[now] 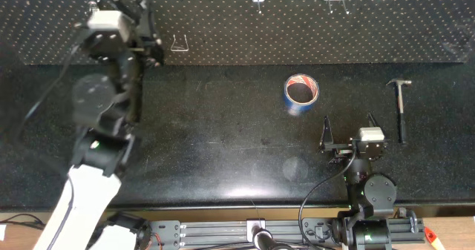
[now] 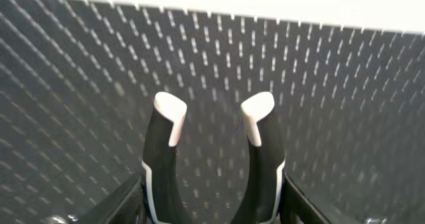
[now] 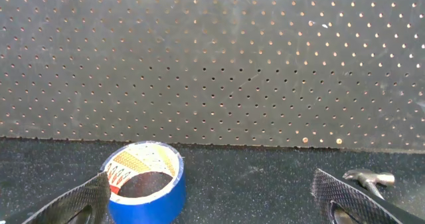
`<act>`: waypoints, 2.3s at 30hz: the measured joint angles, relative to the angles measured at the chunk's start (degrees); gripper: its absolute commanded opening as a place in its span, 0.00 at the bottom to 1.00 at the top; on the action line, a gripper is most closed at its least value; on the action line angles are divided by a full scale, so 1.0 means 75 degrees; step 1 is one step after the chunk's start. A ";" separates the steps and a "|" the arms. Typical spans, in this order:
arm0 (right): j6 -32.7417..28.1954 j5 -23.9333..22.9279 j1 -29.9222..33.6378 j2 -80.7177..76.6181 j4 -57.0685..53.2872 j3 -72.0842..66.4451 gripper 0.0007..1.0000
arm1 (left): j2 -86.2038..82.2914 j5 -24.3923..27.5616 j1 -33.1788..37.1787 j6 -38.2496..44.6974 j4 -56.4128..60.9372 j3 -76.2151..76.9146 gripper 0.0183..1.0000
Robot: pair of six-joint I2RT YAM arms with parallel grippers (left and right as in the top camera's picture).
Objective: Place Tools Onto Pegboard
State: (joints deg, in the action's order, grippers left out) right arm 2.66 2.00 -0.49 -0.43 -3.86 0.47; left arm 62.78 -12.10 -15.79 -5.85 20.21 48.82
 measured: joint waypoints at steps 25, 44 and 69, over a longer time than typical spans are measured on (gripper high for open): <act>0.0000 0.0000 0.0000 0.0000 0.0003 0.0000 0.98 | 0.3570 0.0102 0.0000 0.0006 0.2661 -0.0230 0.01; 0.0000 0.0000 0.0000 0.0000 0.0000 0.0000 0.98 | 0.3815 0.0105 0.0000 0.0012 0.1763 -0.0227 1.00; 0.0000 0.0000 0.0000 0.0003 0.0003 0.0000 0.98 | -0.8183 0.0662 0.2177 0.0006 -0.0679 -0.6455 1.00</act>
State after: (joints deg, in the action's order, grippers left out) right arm 2.66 2.00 -0.49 -0.40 -3.84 0.47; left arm 1.41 -7.14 0.54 -5.80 15.11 0.40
